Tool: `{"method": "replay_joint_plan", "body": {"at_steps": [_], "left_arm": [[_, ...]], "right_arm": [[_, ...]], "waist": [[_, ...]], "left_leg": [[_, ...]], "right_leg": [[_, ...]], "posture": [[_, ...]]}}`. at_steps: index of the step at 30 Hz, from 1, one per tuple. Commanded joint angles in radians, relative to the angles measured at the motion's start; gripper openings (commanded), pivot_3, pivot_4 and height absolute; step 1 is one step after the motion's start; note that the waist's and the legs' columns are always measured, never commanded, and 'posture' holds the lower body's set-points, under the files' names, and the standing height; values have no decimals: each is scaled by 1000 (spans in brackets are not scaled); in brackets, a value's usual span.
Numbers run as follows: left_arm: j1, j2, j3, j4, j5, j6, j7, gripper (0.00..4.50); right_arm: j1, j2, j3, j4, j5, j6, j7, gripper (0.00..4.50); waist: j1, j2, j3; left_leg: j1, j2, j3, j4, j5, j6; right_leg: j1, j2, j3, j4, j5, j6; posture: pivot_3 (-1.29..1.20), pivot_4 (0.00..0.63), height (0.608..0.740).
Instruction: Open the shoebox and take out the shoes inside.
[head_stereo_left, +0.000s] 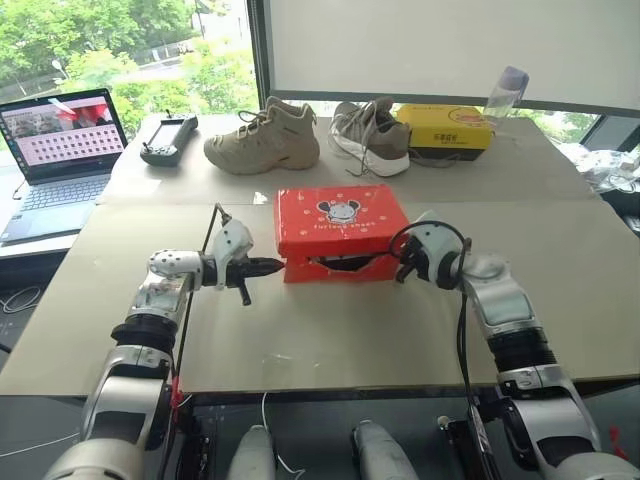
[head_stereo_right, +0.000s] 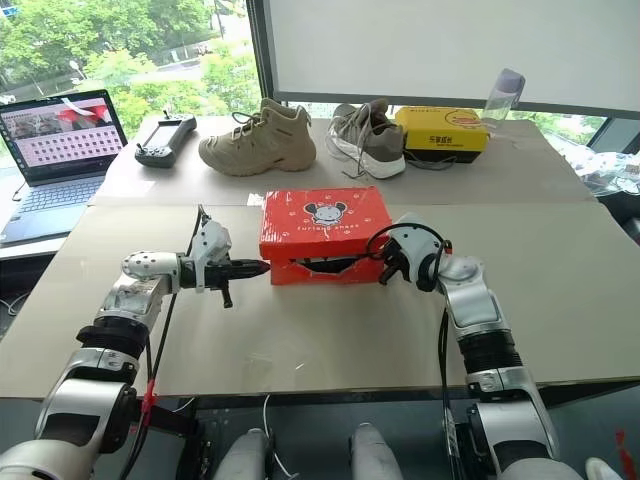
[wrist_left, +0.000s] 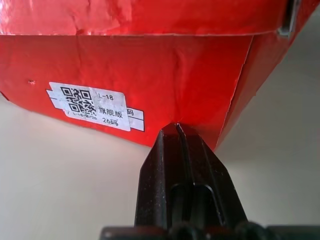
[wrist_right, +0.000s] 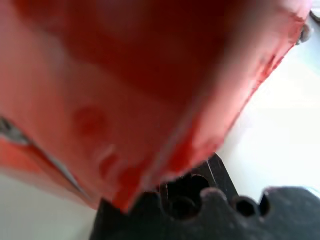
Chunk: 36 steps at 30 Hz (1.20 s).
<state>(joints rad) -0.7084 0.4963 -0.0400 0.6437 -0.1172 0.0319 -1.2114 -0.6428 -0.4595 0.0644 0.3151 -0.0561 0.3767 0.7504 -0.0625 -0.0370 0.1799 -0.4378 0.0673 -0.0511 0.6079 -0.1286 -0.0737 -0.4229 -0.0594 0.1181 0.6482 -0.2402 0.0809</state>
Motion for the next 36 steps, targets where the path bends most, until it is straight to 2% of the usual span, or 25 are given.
{"method": "replay_joint_plan", "body": {"at_steps": [1, 7, 11, 13, 15, 19, 24, 31, 36], "left_arm": [[5, 28, 22, -3, -9, -14, 25, 0], [49, 120, 79, 0, -29, -11, 49, 0], [121, 153, 125, -137, -91, 60, 48, 0], [196, 150, 152, -293, -157, 139, 54, 0], [252, 148, 173, -416, -209, 210, 71, 0], [351, 182, 229, -616, -311, 346, 99, 0], [472, 283, 349, -811, -452, 496, 86, 0], [558, 355, 516, -953, -622, 628, 131, 0], [602, 353, 548, -991, -669, 641, 151, 0]], "right_arm": [[35, -51, 4, -99, 30, 41, 53, 21], [153, -210, -41, -269, 60, 144, 127, 21], [242, -302, -67, -465, 156, 260, 214, 21], [257, -270, -33, -630, 245, 364, 230, 21], [228, -179, 12, -703, 278, 441, 169, 21], [188, -54, 86, -724, 251, 529, 30, 21], [157, 53, 85, -668, 205, 534, -148, 21], [139, 85, 12, -594, 202, 486, -256, 21], [118, 133, -34, -569, 227, 467, -309, 21]], "waist": [[1, 0, 0], [-3, 0, 0], [-3, 0, 0], [-8, 0, 0], [-18, 0, 0], [-9, 0, 0], [2, -1, 0], [4, -1, 0], [-3, -1, 0]], "left_leg": [[0, 0, 0, 0, 0, 0], [-1, 0, 0, 0, 0, 0], [-1, 0, 0, 0, 0, 0], [-1, 1, 1, 0, 0, 0], [-1, 2, 1, -1, 0, 0], [1, 2, 0, 1, 0, 0], [-1, 2, 1, 0, 0, 0], [-1, 2, 1, 0, 0, 0], [-1, 2, 1, -1, 0, 0]], "right_leg": [[0, 0, 0, 0, 0, 0], [-1, 0, 0, 0, 0, 0], [-1, 0, 0, 0, 0, 0], [-1, 0, 1, 0, -1, -1], [-2, 1, 1, 0, -1, -1], [-1, 1, 0, 1, 0, -2], [-2, 1, 0, 0, -1, -3], [-2, 0, 0, -1, -5, -9], [-2, 0, 0, -1, -5, -9]], "posture": [[0, 150, 712], [0, 150, 712], [0, 150, 712], [0, 150, 712], [0, 150, 712], [0, 150, 712], [0, 150, 712], [0, 150, 712], [0, 150, 712]]}}
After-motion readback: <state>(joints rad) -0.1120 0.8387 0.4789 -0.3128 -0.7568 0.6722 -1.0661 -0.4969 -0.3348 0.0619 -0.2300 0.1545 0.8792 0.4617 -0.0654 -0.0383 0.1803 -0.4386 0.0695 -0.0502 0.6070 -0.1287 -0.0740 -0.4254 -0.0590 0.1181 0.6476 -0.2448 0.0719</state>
